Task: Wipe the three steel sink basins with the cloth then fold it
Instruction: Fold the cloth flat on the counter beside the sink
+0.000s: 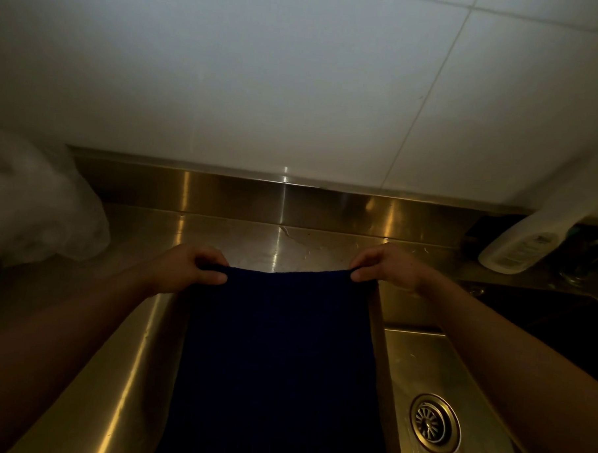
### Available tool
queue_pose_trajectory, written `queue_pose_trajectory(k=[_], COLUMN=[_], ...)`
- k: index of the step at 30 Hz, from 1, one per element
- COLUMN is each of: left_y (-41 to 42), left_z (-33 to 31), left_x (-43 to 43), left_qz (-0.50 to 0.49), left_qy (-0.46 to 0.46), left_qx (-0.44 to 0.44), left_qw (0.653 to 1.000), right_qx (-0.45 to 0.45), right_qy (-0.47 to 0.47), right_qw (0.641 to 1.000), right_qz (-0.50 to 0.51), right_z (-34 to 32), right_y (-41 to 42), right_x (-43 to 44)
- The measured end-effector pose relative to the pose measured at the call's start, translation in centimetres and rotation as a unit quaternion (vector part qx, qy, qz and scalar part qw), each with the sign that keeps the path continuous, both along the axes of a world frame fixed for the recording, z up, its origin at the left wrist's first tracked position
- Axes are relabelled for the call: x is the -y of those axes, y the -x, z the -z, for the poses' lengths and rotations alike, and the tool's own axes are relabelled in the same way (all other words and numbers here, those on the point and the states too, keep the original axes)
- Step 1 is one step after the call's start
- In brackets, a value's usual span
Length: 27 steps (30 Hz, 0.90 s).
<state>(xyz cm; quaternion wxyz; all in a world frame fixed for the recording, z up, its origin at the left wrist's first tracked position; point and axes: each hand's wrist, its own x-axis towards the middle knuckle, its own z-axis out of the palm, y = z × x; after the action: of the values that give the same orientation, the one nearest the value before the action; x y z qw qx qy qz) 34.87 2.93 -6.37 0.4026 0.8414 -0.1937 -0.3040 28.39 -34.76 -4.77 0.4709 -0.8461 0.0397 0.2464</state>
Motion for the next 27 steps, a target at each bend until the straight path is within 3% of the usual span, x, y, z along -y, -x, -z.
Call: queue_pose_trajectory(k=[2,6,13,17,22,24,27], left_y=[0.5,1.2,2.3,4.4,7.2,8.3,10.1], left_z=[-0.1,-0.8,-3.3,-6.8,-16.1,-20.9,-26.6], left_x=[-0.2,-0.8,-2.1,-2.0,-2.6,-3.5,-6.0], left_qz=[-0.056,-0.157,-0.168,-0.185,-0.115,-0.071,-0.014], left_qy=[0.059,0.149,0.026,0.083,0.154,0.158,0.08], left_qx=[-0.048,-0.109,0.088,0.16,0.193,0.2,0.25], left_qw=[0.996,0.97,0.982,0.966,0.962,0.964,0.965], right_qx=[0.011,0.052,0.129,0.13,0.179,0.224,0.278], right_qy=[-0.005,0.07,0.149,0.164,0.117,0.17,0.287], right_qw=[1.0,0.996,0.98,0.978,0.977,0.958,0.909], right_qz=[0.028,0.03,0.019,-0.015,-0.022,-0.052,-0.113], right_z=[0.0,-0.9,-5.3,-8.9,-17.5,-22.0,-28.0], right_y=[0.4,1.0,3.4,5.6,8.8,10.2,13.5], right_x=[-0.1,0.1,0.8,1.0,1.0,0.6,-0.4])
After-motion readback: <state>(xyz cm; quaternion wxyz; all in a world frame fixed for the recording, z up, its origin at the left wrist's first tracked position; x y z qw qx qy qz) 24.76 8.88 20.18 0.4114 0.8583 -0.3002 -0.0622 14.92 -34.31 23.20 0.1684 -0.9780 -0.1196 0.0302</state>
